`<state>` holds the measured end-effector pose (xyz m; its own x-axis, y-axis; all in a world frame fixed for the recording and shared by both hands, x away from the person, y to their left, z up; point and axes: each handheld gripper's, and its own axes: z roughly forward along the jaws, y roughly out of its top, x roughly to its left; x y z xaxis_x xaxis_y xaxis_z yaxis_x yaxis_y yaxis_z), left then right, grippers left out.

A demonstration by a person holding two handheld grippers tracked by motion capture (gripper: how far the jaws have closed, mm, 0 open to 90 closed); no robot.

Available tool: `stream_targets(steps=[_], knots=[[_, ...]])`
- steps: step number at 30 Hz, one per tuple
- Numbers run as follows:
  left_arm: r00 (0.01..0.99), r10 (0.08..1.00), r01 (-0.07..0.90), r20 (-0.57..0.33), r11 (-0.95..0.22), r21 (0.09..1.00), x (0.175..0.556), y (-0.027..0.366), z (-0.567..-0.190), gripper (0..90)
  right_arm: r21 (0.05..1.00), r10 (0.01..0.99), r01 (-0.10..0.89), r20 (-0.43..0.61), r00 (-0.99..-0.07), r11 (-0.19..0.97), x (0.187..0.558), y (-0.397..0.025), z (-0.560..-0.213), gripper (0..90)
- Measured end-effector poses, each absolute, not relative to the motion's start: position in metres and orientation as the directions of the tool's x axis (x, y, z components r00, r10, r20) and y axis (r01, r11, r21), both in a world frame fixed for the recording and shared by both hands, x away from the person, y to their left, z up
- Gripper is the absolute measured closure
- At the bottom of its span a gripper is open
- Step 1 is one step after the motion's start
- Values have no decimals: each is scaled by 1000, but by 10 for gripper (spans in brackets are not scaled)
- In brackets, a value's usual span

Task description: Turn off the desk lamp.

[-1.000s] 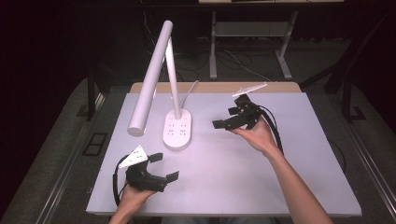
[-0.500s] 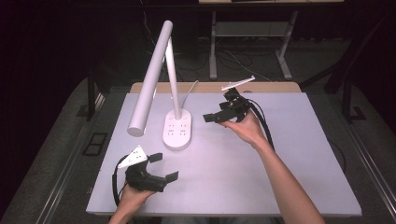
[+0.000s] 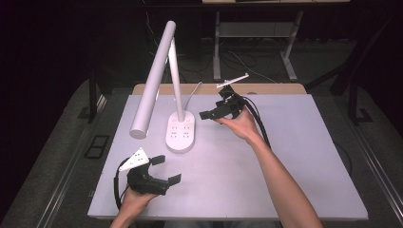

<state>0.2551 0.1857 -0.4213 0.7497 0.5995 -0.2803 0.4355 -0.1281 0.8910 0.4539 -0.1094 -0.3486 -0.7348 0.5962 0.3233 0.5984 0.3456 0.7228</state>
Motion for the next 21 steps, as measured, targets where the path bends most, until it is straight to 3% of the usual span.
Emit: stream_targets(steps=[2,16,21], knots=[[749,599,437,-284,-123,891,255,186,-421,0,730,592,595,328,-736,335,457,-107,-350,152],[746,602,435,-284,-117,893,257,188,-421,0,706,577,615,355,-736,351,478,-90,-364,338],[743,606,434,-284,-113,894,258,190,-421,0,707,564,619,372,-737,342,483,-86,-372,449]])
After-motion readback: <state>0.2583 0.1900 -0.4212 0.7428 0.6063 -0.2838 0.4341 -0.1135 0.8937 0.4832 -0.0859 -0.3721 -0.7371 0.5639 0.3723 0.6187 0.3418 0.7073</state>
